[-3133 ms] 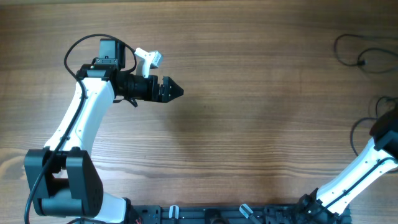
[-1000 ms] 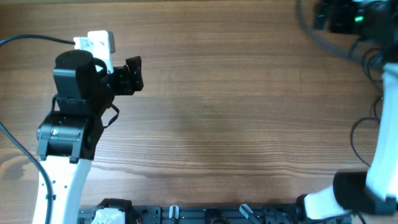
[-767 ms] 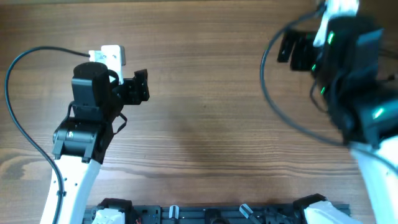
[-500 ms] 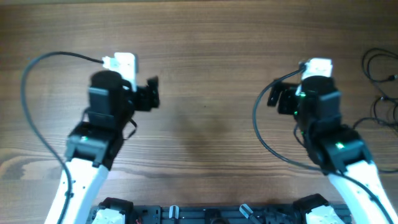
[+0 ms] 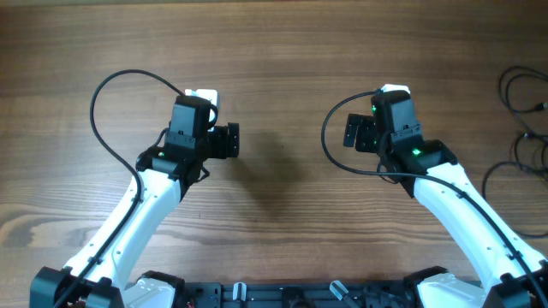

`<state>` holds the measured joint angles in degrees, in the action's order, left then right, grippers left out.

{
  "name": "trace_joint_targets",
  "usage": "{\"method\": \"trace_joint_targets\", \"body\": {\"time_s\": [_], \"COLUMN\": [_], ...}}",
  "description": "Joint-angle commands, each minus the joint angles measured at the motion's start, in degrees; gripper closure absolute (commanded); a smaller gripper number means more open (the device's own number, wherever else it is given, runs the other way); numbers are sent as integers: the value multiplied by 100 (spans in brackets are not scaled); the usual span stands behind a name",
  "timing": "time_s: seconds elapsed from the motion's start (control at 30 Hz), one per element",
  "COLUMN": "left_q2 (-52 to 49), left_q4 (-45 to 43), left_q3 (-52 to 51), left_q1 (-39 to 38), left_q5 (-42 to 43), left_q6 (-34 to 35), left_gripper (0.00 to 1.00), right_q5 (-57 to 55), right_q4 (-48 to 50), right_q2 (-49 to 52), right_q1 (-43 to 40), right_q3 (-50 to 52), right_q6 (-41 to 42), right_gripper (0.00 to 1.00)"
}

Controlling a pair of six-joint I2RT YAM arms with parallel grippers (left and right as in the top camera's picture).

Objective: Untangle cables

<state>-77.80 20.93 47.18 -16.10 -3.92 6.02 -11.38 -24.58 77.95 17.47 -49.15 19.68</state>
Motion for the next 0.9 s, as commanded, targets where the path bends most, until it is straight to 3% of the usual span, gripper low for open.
{"method": "trace_joint_targets", "body": {"time_s": [0.0, 0.87], "left_q2": [-26, 326], "left_q4": [-17, 35], "left_q3": [-26, -39], "left_q1": [-24, -24], "left_q5": [-92, 61], "left_q6": [-129, -103], "left_gripper": [0, 0], "right_q5": [76, 76], "right_q4": [13, -26], "right_q2": [-7, -7], "right_q1": [20, 20], "right_q3": [15, 15], "right_q6": [20, 17], "right_gripper": [0, 0]}}
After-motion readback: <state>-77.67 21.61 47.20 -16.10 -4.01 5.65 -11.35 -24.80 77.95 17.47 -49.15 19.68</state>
